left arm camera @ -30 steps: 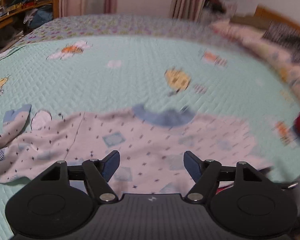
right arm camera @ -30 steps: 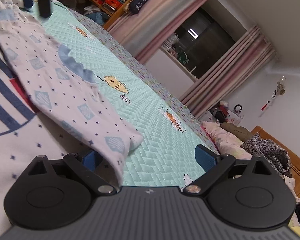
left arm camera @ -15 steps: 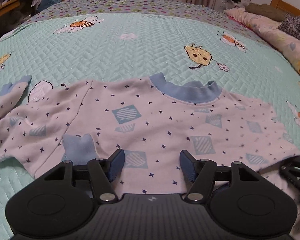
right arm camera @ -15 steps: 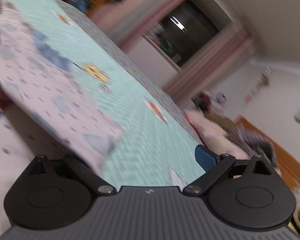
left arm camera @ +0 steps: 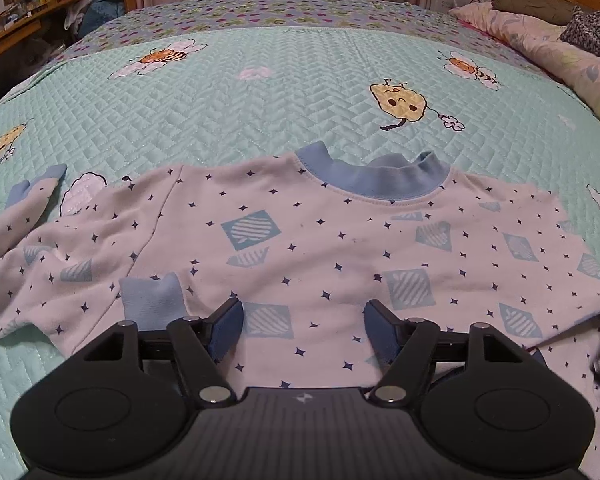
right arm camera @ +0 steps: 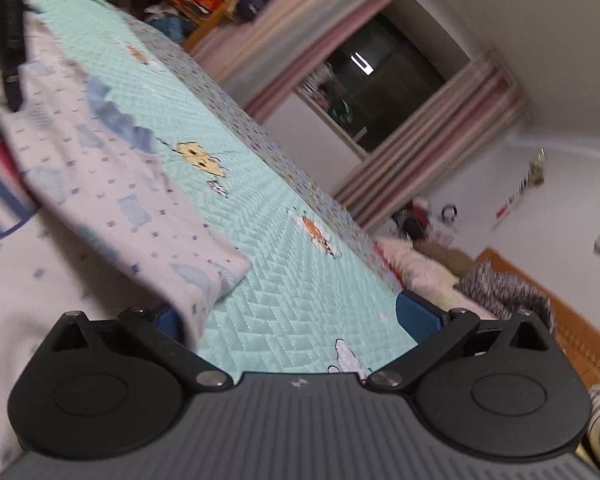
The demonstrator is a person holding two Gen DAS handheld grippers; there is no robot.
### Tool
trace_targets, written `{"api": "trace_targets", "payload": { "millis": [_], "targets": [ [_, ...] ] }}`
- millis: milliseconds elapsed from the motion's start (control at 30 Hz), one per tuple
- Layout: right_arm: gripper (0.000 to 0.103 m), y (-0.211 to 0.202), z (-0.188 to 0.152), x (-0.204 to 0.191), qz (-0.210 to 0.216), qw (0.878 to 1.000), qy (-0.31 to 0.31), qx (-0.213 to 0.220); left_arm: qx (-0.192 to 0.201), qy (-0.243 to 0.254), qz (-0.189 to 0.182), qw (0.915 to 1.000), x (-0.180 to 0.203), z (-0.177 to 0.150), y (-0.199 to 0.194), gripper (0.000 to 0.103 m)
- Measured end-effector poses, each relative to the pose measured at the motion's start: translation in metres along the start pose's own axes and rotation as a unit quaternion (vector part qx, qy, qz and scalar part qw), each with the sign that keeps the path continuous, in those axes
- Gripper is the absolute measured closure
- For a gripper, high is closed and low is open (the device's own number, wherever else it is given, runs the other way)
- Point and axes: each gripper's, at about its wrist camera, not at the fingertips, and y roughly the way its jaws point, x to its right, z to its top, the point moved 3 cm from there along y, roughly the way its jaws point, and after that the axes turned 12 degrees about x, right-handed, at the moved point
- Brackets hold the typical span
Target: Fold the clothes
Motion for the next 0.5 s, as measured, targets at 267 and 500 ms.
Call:
{"api": "trace_targets", "payload": {
  "millis": [267,500],
  "targets": [
    [0.0,-0.05,-0.008,0.047,0.045,0.991,0.122,-0.018,0.011,0.013,0.008,0.9998,0.0,0.0,-0.011,0.031],
    [0.001,-0.019,-0.003,0.113,0.172,0.822,0.542,-0.02,0.079,-0.017,-0.016,0.9966,-0.003,-0.003,-0.066,0.031]
  ]
}}
